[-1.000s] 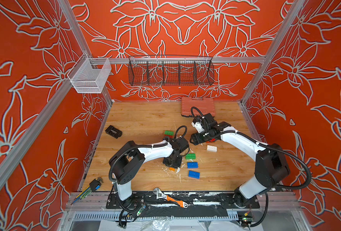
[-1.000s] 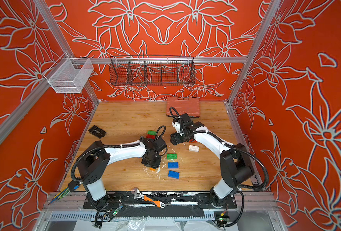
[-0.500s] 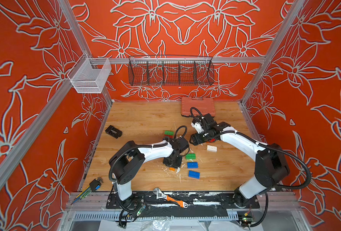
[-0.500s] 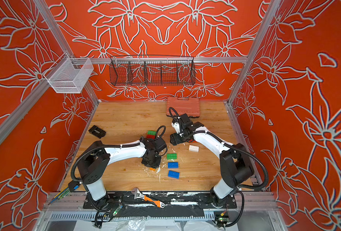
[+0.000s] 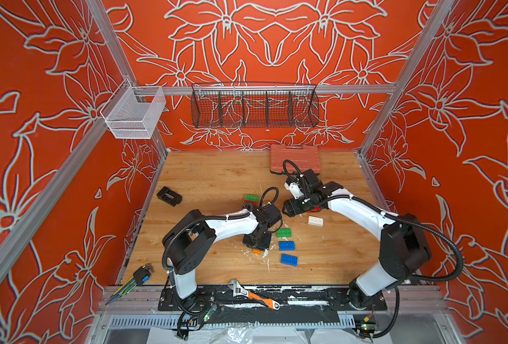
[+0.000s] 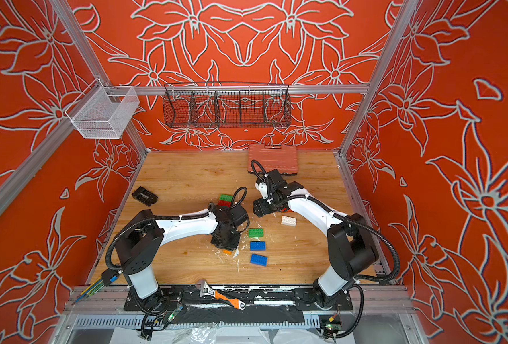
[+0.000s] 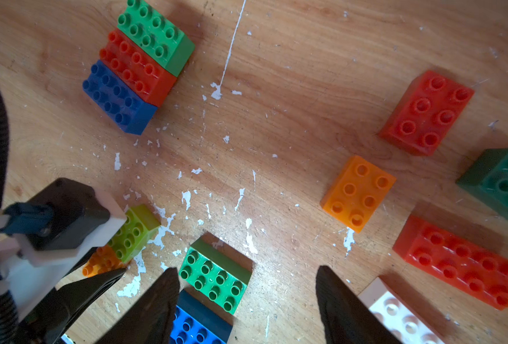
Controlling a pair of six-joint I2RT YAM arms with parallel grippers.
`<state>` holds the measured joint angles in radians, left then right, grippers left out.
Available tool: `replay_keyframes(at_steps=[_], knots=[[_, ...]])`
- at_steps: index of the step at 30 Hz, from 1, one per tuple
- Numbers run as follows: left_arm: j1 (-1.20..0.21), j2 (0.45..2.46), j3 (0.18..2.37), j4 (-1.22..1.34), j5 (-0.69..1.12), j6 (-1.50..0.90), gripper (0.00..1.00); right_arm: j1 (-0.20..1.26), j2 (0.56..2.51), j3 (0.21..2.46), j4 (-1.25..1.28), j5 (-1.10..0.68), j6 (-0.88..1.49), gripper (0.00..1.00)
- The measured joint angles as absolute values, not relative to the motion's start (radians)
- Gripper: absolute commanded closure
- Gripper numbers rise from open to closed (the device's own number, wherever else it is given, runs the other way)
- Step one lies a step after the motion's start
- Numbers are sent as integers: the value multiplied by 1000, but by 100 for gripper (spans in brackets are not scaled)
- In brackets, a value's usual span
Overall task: Assemble a rectangle with lego
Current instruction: Move the lego brick at the center of the board.
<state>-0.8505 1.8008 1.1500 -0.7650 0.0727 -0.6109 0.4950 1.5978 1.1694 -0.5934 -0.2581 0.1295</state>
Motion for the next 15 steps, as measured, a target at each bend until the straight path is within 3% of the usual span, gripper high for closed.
replay_keyframes(at_steps=[10,15], knots=[[-851,1803,1150,-765,72,-610,66,497,1601,1170,-595,-258,127,25],[-851,1804,1150,-767,70,-610,57,500,1601,1170,-595,-258,125,25]])
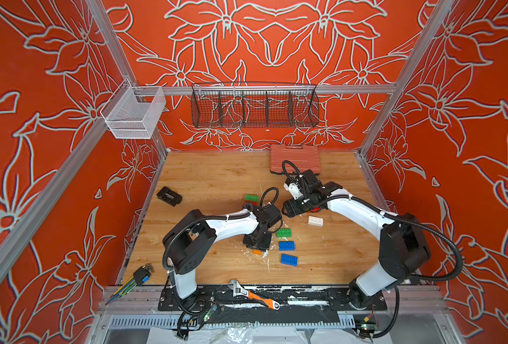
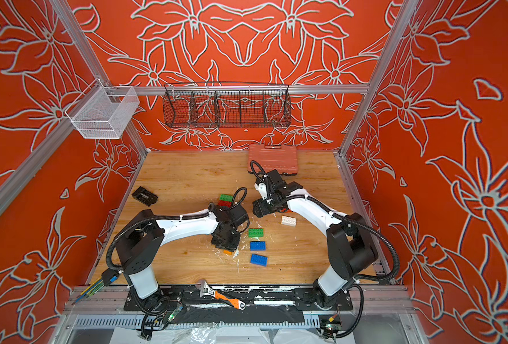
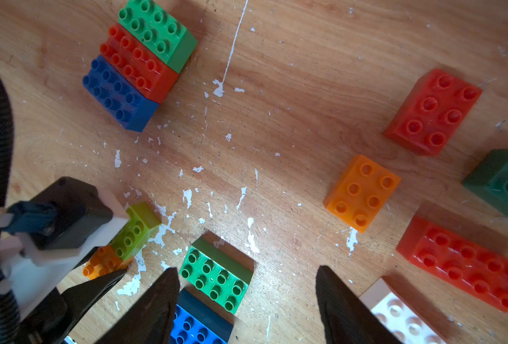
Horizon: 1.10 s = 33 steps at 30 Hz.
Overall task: Assemble a rectangle with lego
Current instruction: Move the lego brick at the center of the board, then pick up the lego brick from the center of the board.
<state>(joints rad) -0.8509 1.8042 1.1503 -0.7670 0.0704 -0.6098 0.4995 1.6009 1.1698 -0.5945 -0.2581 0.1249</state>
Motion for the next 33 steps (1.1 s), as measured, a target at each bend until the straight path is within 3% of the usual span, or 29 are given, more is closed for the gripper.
replay_keyframes(at_steps=[11,18,24,33], knots=[[-851,1802,1170,-783,59,-602,42,501,1600,1174,-598,-249,119,25],[-821,1657,1156,-854,59,-595,43,501,1593,1208,-612,-232,95,25],[-659,1476,1147,-874,131,-544,48,503,1584,1264,-617,-244,22,24],[-436,1430,1121,-809,224,-429,52,525,1600,1364,-569,-336,-189,26]])
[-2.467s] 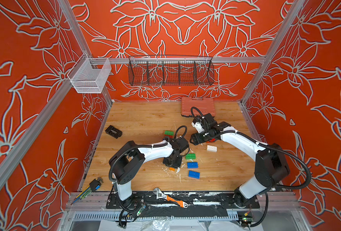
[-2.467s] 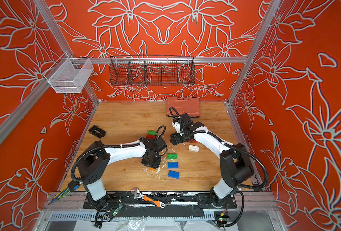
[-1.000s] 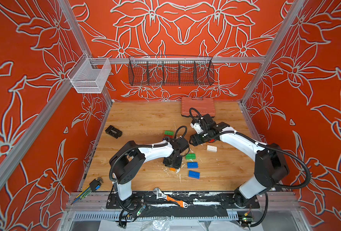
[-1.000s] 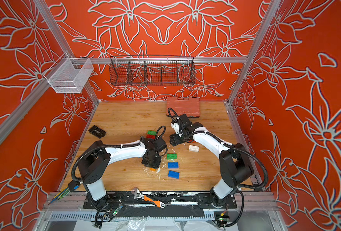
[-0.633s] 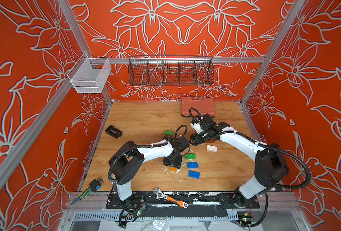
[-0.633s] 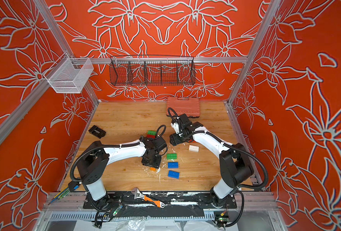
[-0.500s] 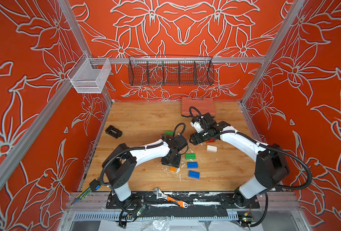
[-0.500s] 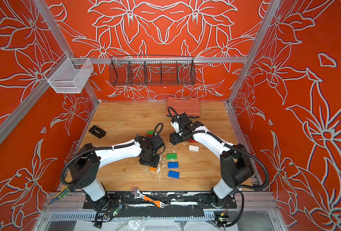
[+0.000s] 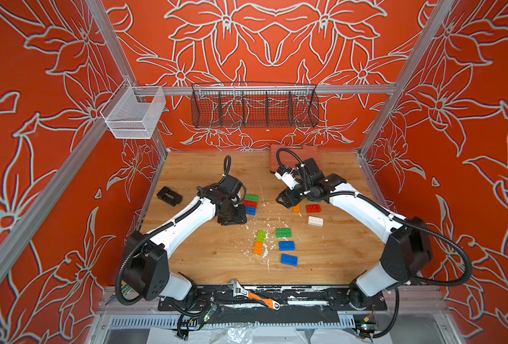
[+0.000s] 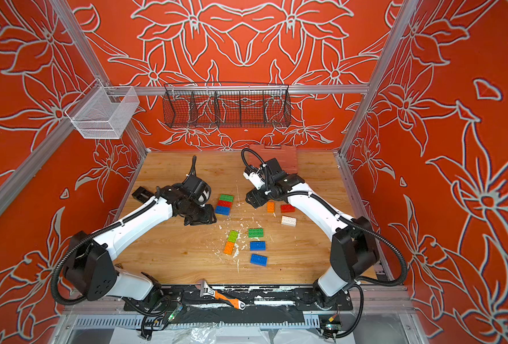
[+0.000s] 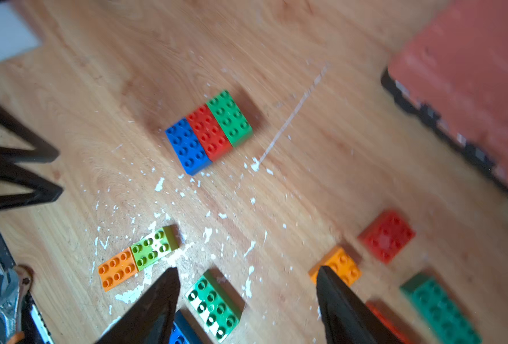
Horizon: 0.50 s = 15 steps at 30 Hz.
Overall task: Assemble a rectangle with lego
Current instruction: Pick up the lego brick from the center of the board.
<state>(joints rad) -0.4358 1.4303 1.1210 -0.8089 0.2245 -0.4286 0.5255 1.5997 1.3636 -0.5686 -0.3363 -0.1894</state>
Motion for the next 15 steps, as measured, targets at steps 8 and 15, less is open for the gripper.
replay_keyframes(at_steps=[8,15], knots=[[-399,1350,1041,-731,280,-403,54,540,1675,1476,-604,-438,-359,28],[-398,1341,997,-691,327,-400,54,560,1566,1245,-679,-423,-474,28]])
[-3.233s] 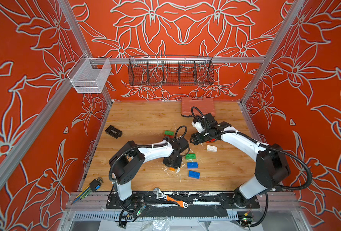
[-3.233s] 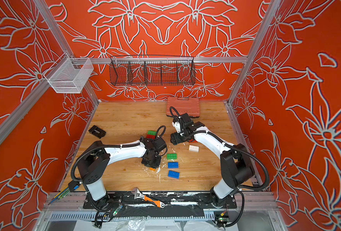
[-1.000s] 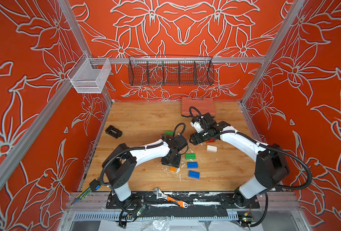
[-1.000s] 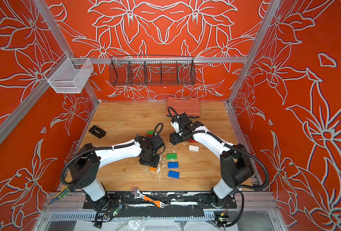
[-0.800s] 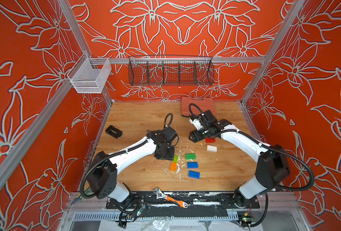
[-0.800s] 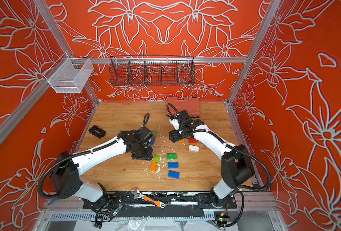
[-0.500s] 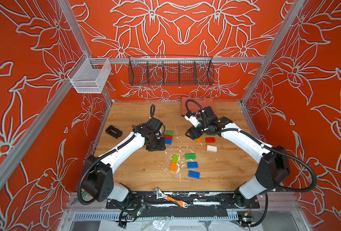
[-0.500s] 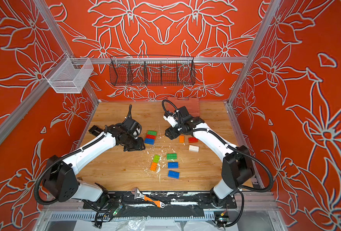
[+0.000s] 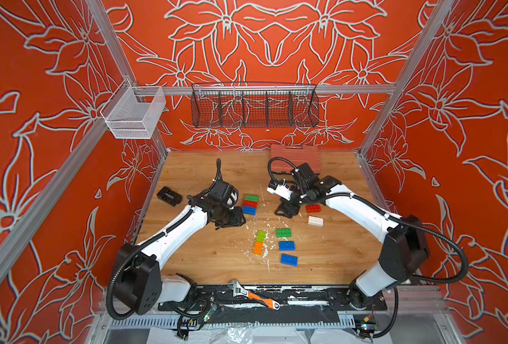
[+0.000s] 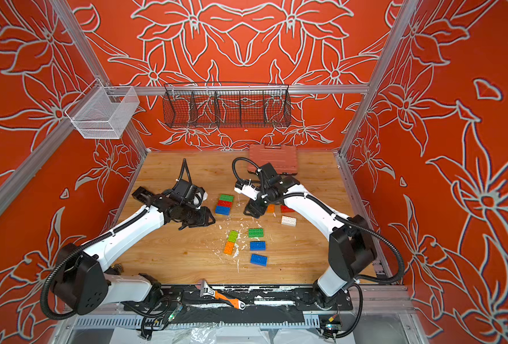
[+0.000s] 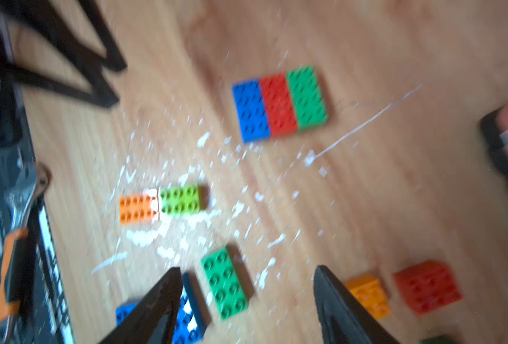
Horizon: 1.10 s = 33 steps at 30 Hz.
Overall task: Assemble a rectangle with lego
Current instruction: Pick up the lego brick from the center of the board.
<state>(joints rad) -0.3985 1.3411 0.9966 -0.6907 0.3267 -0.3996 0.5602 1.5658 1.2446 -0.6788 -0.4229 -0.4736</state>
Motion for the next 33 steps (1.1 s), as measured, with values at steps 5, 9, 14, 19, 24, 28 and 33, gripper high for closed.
replay_keyframes(at_steps=[5,9,14,19,24,28,33], knots=[[-398,1348,997,-670,354,-393,54,562,1484,1107,-719,-405,-503,31],[-398,1351,997,-660,369,-392,54,578,1442,1049,-728,-378,-506,33],[-398,1364,997,-656,383,-392,54,655,1421,1007,-744,-336,-506,34],[-398,1373,997,-643,393,-393,54,714,1431,980,-744,-302,-508,38],[-398,1393,996,-633,403,-393,54,733,1504,980,-698,-290,-509,43],[-398,1409,983,-633,403,-394,54,758,1584,982,-675,-277,-514,45],[-398,1412,979,-633,403,-394,54,764,1611,982,-657,-274,-517,45]])
